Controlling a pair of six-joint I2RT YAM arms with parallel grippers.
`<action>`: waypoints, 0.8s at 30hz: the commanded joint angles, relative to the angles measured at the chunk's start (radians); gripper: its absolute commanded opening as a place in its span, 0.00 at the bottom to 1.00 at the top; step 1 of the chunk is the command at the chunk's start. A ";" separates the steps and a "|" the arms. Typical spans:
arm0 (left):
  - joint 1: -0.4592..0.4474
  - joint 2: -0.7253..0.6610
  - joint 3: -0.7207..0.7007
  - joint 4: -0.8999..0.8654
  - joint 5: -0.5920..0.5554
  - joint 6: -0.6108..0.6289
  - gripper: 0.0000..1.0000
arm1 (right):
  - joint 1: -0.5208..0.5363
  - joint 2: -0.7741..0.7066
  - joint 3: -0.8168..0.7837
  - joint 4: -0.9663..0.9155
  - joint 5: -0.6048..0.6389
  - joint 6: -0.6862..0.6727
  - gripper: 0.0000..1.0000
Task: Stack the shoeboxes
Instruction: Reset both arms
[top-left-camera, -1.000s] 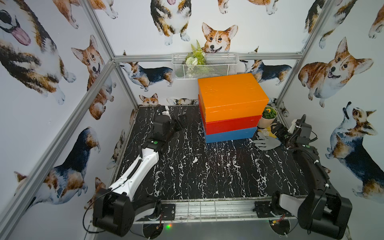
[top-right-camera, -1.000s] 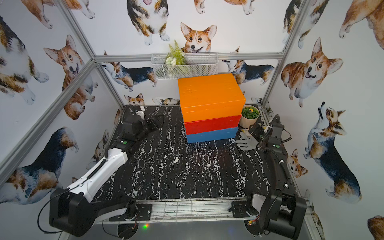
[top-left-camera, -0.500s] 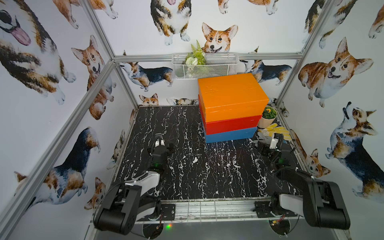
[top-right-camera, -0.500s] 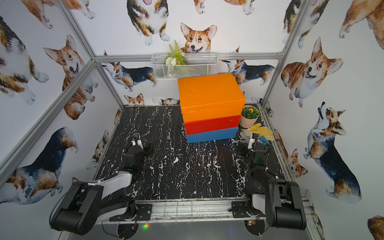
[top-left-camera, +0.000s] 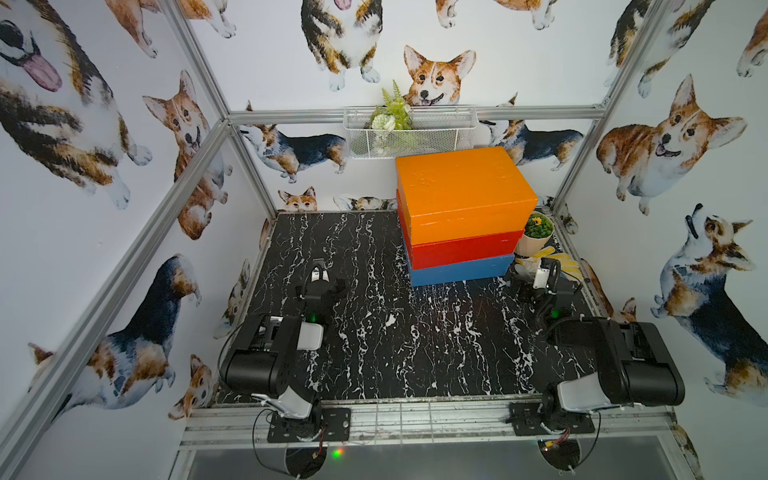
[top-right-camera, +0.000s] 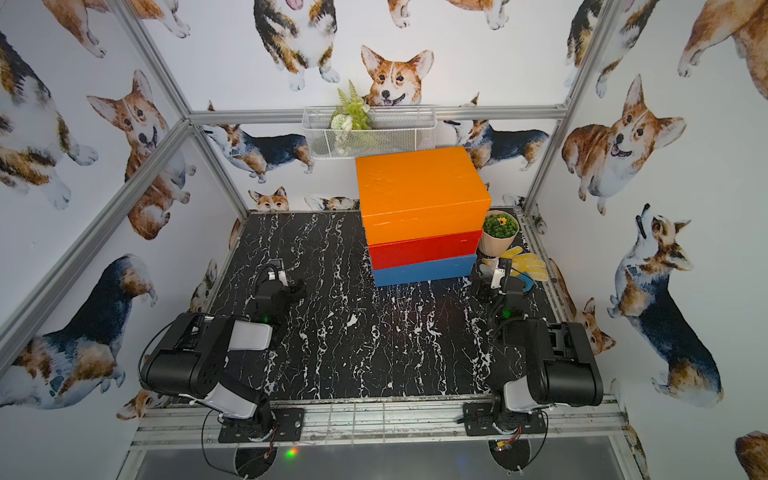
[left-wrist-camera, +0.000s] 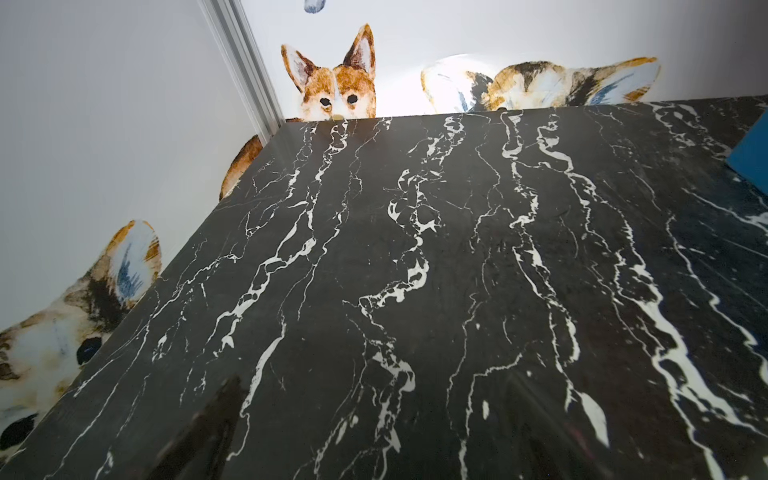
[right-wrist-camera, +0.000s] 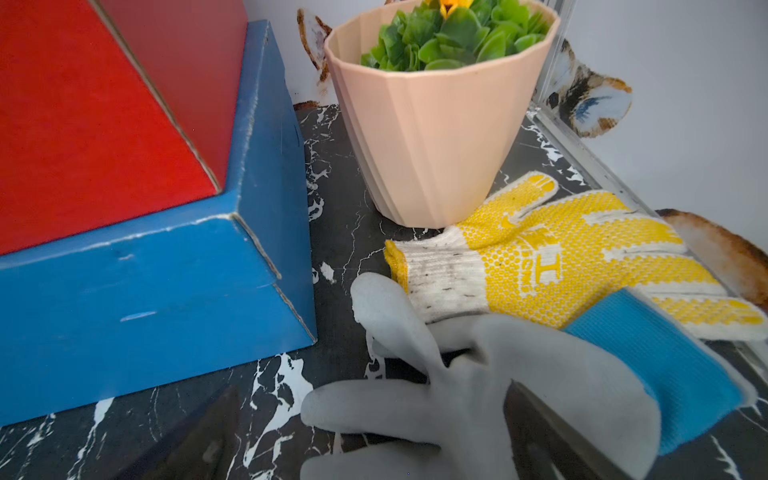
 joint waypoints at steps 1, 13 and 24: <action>0.003 -0.001 0.006 0.012 0.040 -0.001 1.00 | 0.001 0.000 0.000 0.037 0.003 -0.015 1.00; 0.004 -0.001 0.004 0.014 0.039 0.000 1.00 | 0.005 -0.035 -0.092 0.170 -0.045 -0.037 1.00; 0.004 -0.002 0.006 0.010 0.039 -0.002 1.00 | 0.023 -0.064 -0.117 0.165 0.029 -0.043 1.00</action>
